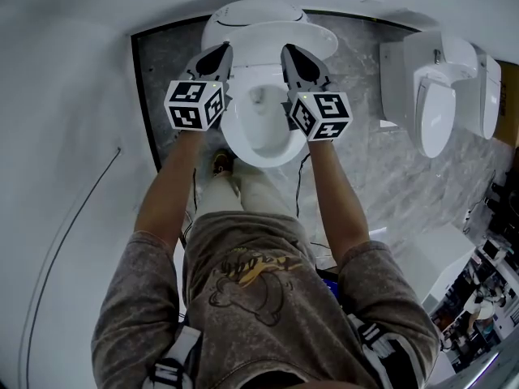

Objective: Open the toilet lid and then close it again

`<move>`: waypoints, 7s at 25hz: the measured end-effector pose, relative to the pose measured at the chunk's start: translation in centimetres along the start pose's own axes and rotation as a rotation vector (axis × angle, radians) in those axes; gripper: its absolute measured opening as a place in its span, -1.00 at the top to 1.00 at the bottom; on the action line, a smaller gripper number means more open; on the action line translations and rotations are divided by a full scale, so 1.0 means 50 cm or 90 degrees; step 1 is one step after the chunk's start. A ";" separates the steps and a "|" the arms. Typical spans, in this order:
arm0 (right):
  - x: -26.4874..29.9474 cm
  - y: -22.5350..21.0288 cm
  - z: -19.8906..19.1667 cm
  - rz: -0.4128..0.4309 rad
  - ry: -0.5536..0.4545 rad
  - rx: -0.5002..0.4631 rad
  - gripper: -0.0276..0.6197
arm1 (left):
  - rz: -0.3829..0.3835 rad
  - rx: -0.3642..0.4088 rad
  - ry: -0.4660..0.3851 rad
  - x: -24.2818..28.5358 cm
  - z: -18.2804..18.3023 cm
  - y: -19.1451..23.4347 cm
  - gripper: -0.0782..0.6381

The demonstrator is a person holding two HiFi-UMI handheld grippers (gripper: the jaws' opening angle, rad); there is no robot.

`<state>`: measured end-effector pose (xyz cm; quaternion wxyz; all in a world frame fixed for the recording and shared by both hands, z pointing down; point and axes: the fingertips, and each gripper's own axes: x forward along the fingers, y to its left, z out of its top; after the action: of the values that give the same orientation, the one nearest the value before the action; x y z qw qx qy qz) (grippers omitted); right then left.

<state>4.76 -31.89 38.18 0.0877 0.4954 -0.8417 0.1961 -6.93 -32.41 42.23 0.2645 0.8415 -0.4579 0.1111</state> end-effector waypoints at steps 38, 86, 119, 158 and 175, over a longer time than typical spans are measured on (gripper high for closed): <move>0.099 -0.075 0.076 0.075 0.027 -0.032 0.10 | -0.045 0.050 0.005 0.096 0.075 -0.021 0.15; -0.421 0.100 -0.385 -0.028 0.130 0.028 0.10 | -0.189 0.035 0.168 -0.247 -0.439 -0.326 0.10; -0.407 0.049 -1.023 -0.025 0.357 0.169 0.13 | -0.081 -0.077 0.398 -0.154 -1.027 -0.235 0.21; -0.731 0.288 -0.087 -0.007 0.002 0.029 0.31 | -0.184 0.064 0.034 -0.588 -0.099 -0.474 0.22; -0.769 0.322 -0.081 -0.067 -0.127 -0.015 0.83 | -0.158 0.125 -0.116 -0.652 -0.081 -0.441 0.76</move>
<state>9.57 7.48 24.78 0.0193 0.5547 -0.8214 0.1314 -6.55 2.72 24.03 0.1499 0.9200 -0.3594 0.0451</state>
